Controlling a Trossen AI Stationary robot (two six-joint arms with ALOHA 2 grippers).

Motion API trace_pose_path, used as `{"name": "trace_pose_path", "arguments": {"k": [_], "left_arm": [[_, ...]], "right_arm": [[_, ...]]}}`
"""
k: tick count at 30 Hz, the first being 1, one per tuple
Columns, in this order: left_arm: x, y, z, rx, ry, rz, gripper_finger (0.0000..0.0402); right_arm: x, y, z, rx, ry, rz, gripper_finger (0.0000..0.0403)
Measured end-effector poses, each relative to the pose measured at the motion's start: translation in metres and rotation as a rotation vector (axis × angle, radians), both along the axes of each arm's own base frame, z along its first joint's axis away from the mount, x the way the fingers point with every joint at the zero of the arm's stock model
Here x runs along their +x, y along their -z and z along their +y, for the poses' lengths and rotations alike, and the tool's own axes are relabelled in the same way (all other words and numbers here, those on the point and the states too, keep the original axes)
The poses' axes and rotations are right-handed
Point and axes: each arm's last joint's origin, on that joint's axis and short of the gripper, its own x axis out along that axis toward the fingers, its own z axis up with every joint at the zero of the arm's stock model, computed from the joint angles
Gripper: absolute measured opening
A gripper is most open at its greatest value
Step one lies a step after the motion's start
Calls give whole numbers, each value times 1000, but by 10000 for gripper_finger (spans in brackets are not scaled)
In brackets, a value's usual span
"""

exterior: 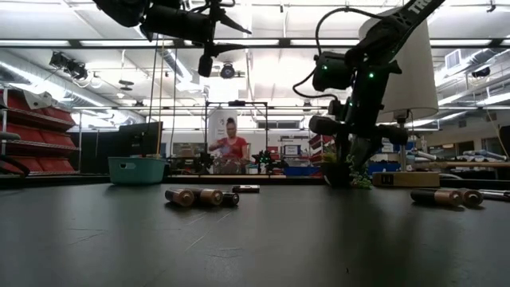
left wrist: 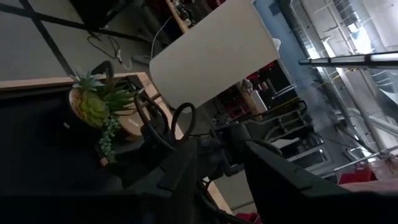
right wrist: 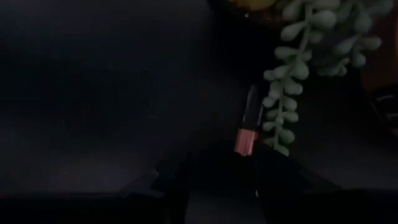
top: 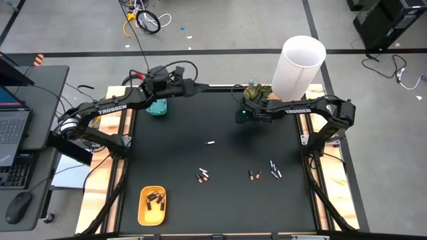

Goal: Sort batteries
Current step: Put the black battery into the yellow bin

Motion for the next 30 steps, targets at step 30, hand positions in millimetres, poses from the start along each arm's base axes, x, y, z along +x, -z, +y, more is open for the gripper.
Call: {"name": "trace_pose_path", "arguments": {"k": [30], "left_arm": [[0, 0, -1, 3, 39, 1, 147]], "right_arm": [[9, 44, -17, -20, 3, 108, 142]]}}
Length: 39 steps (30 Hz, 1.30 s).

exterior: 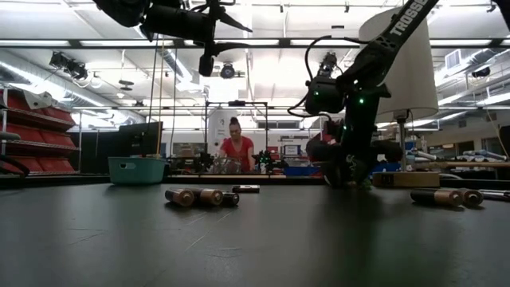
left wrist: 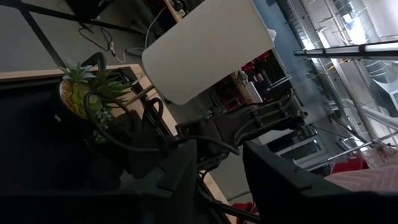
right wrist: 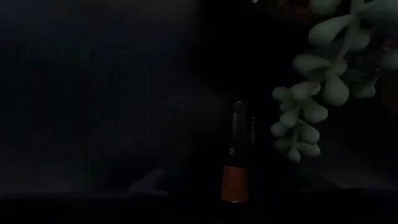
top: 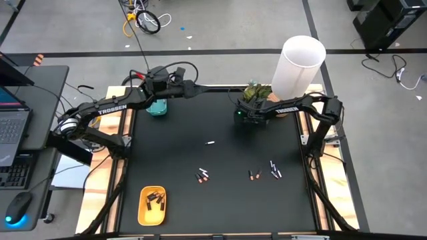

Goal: Sort batteries
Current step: Put the black battery into the yellow bin

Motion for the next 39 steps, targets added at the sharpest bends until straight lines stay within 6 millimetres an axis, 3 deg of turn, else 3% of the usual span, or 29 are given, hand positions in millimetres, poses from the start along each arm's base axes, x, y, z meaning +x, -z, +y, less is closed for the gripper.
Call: {"name": "trace_pose_path", "arguments": {"k": [9, 20, 24, 29, 35, 39], "left_arm": [[0, 0, -1, -4, 22, -1, 147], [3, 2, -6, -15, 65, 5, 147], [4, 2, -6, -48, 89, 3, 147], [-8, -8, -12, 49, 81, 16, 147], [-24, 6, -20, 144, 82, 273, 147], [-24, 9, -24, 162, 111, 311, 147]], "right_arm": [[2, 0, 4, -4, -96, 38, 26], [15, -3, 19, -9, -226, -17, 25], [22, -13, 30, -17, -321, -73, 15], [22, -30, 42, -61, -418, -78, 6], [16, -52, 51, -98, -449, -99, 3], [10, -62, 44, -123, -429, -114, 14]]}}
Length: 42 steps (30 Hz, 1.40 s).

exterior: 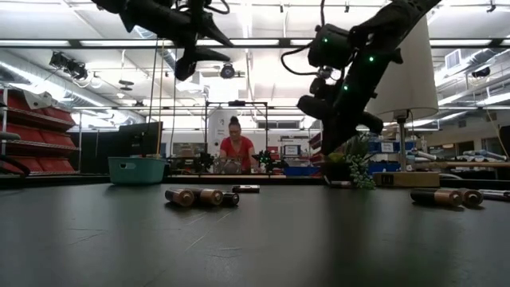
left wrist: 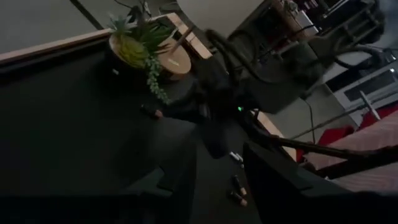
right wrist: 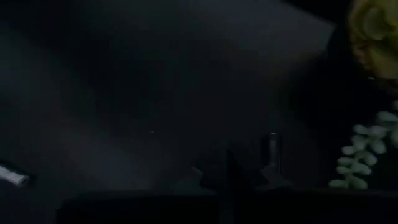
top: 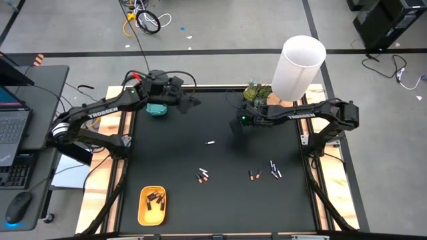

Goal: Sort batteries
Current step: Put the black battery into the yellow bin

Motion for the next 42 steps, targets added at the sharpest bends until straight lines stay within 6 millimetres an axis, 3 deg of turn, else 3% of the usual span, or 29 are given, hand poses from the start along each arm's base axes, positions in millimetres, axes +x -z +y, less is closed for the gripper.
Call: {"name": "trace_pose_path", "arguments": {"k": [6, 10, 14, 22, 28, 42], "left_arm": [[6, -12, -9, 22, 21, -107, 147], [8, -13, -13, 1, 30, -119, 147], [10, -13, -17, -20, 38, -121, 147], [11, -12, -19, -28, 43, -121, 147], [11, -12, -19, -36, 41, -121, 147], [11, -12, -18, -42, 33, -121, 147]], "right_arm": [[-17, 13, -21, 61, 145, 0, 93], [-21, 17, -23, 93, 152, -6, 155], [-23, 17, -27, 157, 191, -46, 190], [-28, 18, -37, 206, 229, -67, 183], [-28, 19, -34, 211, 223, -42, 169], [-36, 21, -36, 128, 222, 76, 165]]}}
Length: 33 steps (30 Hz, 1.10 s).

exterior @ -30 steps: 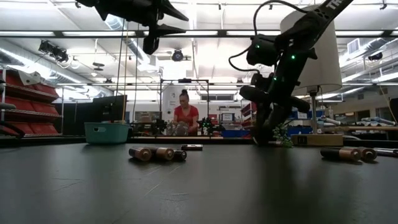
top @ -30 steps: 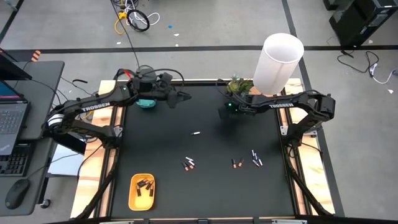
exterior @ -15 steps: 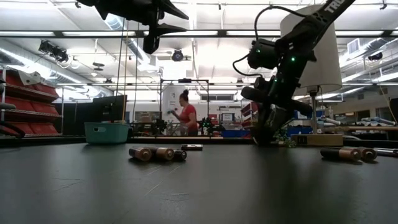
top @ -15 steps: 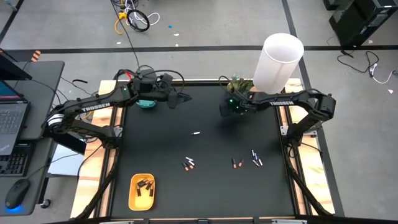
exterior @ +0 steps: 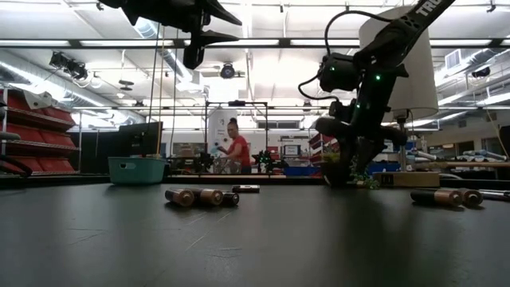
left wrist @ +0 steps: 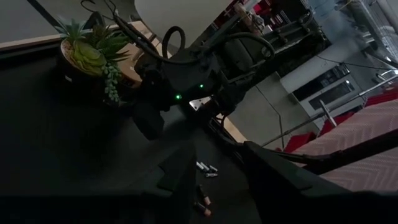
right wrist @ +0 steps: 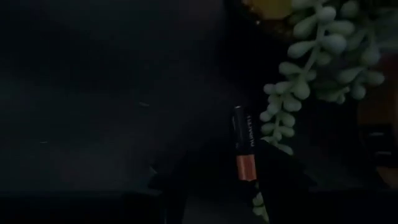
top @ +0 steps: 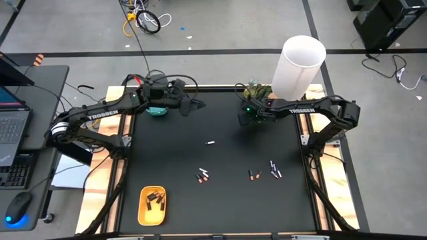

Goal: Sort batteries
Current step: Put the black battery into the yellow bin

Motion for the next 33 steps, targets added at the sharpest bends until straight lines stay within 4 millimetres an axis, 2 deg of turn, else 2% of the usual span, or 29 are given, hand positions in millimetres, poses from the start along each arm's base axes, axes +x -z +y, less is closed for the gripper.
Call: {"name": "trace_pose_path", "arguments": {"k": [5, 9, 13, 16, 22, 31, 33], "left_arm": [[0, 0, 0, 1, -5, 1, 147], [0, 0, 1, 4, -17, 1, 147], [0, 0, 1, 6, -24, 2, 147], [0, 0, 1, 7, -25, 1, 147], [0, 0, 1, 8, -28, 1, 147], [0, -1, 1, 10, -28, -5, 147], [0, -1, 1, 11, -28, -7, 147]], "right_arm": [[-7, 12, -2, -10, -11, -13, 165], [-13, 30, 0, 10, -4, -8, 164], [-10, 40, 4, 22, -38, 13, 161], [-6, 40, 10, 9, -68, 28, 150], [5, 33, 15, -24, -185, 47, 107], [1, 36, 16, 12, -218, 43, 26], [2, 36, 17, 18, -235, 38, 20]]}}
